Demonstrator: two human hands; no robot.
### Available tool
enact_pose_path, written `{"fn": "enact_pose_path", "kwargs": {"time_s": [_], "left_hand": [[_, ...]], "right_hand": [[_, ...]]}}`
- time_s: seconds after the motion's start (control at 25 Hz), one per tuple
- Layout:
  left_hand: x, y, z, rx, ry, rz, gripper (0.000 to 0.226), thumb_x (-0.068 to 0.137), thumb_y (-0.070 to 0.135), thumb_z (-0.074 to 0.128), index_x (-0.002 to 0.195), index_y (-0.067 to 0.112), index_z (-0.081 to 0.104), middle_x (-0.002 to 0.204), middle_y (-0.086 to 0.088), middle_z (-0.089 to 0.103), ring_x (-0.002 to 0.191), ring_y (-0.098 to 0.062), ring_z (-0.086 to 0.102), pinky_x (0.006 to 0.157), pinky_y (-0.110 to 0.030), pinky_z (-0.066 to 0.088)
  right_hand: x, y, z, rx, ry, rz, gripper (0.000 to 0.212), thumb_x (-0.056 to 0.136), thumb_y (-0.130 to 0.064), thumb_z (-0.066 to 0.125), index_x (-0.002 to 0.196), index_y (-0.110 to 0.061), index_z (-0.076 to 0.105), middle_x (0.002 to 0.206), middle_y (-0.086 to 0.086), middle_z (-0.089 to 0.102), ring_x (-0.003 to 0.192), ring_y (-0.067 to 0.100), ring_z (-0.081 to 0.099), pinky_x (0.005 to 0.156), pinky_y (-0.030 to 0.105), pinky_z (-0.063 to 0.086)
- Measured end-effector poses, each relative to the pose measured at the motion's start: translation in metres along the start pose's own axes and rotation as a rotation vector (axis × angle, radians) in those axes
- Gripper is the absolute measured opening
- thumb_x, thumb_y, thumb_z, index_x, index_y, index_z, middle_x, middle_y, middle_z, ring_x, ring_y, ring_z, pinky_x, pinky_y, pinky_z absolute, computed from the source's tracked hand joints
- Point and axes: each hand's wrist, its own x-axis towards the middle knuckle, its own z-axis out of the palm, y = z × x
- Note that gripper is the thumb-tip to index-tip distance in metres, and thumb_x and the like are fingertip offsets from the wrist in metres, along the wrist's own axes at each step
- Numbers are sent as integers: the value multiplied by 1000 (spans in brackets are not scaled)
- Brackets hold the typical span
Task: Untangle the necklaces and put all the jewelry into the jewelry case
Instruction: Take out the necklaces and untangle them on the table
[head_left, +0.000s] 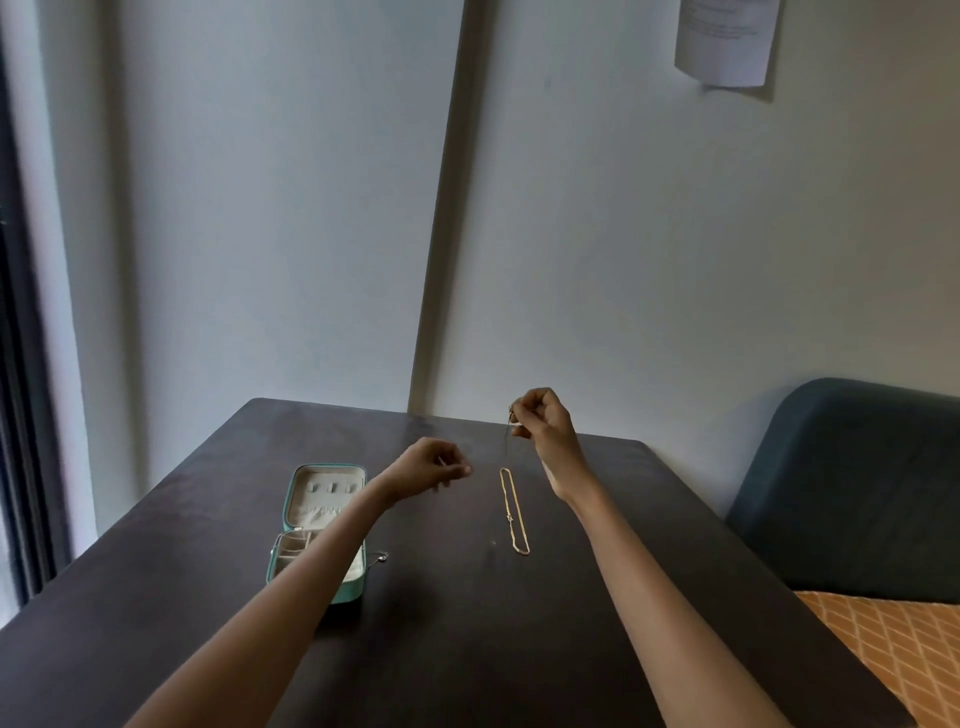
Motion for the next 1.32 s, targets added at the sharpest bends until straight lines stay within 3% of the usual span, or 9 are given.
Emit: {"fn": "enact_pose_path", "kwargs": {"time_s": [0.12,0.2,0.32,0.44,0.52,0.72,1.08,1.32], "left_hand": [[-3,32,-7,-166,237,84,10,89,20,62,92,16,71,81,4,68,66,-2,57,62,-17,45],[-5,55,-11,-267,313,119,16,90,20,60,99,12,71,87,4,71,68,2,61,62,-11,45],[-6,79,-14,-304,334,170,20,88,16,62,101,3,71,88,-2,71,71,2,64,64,-10,47],[-6,83,-18,-262,349,181,18,83,16,69,99,8,73,88,-8,74,81,-15,68,77,-26,53],[-8,83,-21,-266,369,156,20,80,13,73,98,8,73,88,-9,73,80,-17,69,80,-28,54],[-15,88,-25,-308,417,198,13,83,7,68,93,1,71,79,-5,71,67,-5,67,68,-18,54],[-23,93,-26,-393,456,233,6,83,4,67,87,8,69,77,-9,72,72,-16,70,66,-23,57],[-26,88,-21,-250,524,192,4,81,13,70,81,17,70,74,2,69,56,-17,65,62,-27,55]], "right_hand": [[6,-11,6,27,-43,0,17,94,-1,49,85,-15,47,82,3,55,74,12,54,68,21,46],[8,-17,10,67,-53,-3,17,94,0,49,84,-14,47,81,4,55,74,14,55,69,24,45],[7,-27,16,100,-68,-10,16,95,-1,48,84,-13,46,81,4,55,74,15,58,70,24,47],[7,-35,21,150,-79,-23,17,95,0,48,83,-12,47,79,5,54,72,15,57,69,25,49],[9,-41,24,184,-78,-33,17,94,2,48,83,-11,47,80,6,53,71,13,57,67,25,49],[10,-54,29,221,-85,-30,19,94,3,45,82,-11,47,80,5,53,70,13,59,66,25,47],[2,-56,31,413,-42,84,28,85,15,35,79,-10,46,74,4,49,61,15,61,55,21,48],[-2,-42,27,150,-174,175,4,92,-15,56,92,-11,58,84,3,63,76,15,60,63,22,47]]}}
